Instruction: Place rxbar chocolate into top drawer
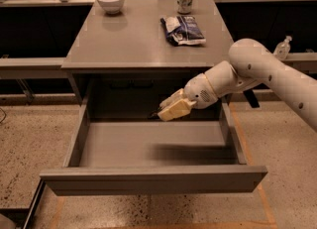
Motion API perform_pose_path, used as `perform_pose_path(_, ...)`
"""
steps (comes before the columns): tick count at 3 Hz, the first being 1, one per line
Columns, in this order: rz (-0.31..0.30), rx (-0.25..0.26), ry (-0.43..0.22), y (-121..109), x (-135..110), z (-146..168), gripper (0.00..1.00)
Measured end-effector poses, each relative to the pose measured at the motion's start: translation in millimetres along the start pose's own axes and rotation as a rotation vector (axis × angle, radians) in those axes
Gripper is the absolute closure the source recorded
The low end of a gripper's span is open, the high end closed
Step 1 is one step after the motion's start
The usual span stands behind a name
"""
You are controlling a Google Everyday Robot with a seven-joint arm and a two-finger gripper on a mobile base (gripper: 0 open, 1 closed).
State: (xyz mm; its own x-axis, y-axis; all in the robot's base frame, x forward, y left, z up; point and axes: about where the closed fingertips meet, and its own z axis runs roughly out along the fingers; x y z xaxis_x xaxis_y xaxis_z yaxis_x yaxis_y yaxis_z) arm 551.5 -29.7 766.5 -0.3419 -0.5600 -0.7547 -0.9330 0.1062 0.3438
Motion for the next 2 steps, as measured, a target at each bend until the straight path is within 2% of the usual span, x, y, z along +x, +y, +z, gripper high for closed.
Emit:
perform_pose_path(1,-0.039,0.022,0.048,-9,-4,11,1.0)
perform_pose_path(2,-0.021,-0.005,0.015,-16,28,30,1.0)
